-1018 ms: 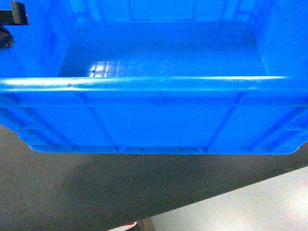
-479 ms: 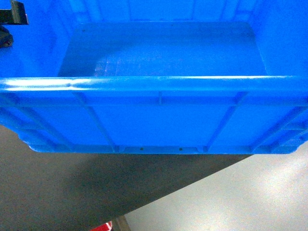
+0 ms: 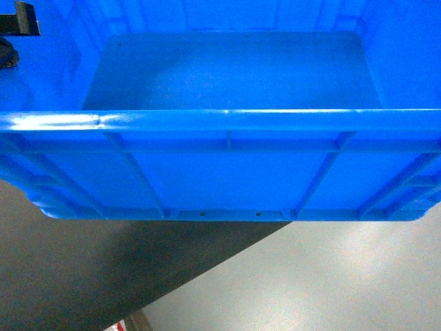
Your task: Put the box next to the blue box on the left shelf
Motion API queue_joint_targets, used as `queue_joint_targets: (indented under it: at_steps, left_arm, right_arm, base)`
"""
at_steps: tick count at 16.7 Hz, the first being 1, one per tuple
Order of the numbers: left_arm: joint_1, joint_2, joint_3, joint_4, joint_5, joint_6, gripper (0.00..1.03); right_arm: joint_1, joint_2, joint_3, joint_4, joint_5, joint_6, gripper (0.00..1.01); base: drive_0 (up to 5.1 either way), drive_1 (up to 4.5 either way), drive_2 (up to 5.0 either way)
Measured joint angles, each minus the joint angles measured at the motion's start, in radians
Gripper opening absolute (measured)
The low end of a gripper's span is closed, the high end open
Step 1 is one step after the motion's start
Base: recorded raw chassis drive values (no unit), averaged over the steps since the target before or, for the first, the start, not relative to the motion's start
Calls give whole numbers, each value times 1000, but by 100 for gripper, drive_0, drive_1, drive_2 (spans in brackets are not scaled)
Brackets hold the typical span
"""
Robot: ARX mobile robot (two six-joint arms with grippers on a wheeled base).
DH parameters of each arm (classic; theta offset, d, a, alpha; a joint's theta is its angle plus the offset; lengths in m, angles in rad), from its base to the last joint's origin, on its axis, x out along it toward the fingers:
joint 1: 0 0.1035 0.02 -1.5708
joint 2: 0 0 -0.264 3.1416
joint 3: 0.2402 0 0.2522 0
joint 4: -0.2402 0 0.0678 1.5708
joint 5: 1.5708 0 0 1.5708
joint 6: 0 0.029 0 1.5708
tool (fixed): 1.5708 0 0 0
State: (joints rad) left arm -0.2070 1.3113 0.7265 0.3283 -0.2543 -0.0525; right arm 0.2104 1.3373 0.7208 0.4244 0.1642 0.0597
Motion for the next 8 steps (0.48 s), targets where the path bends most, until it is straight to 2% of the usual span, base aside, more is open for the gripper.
queue_joint_targets:
  at_steps: [8]
  left_arm:
    - [0,0,0,0,0,0,17]
  right_arm:
    - [0,0,0,0,0,0,21]
  base:
    - [-159,-159,-159]
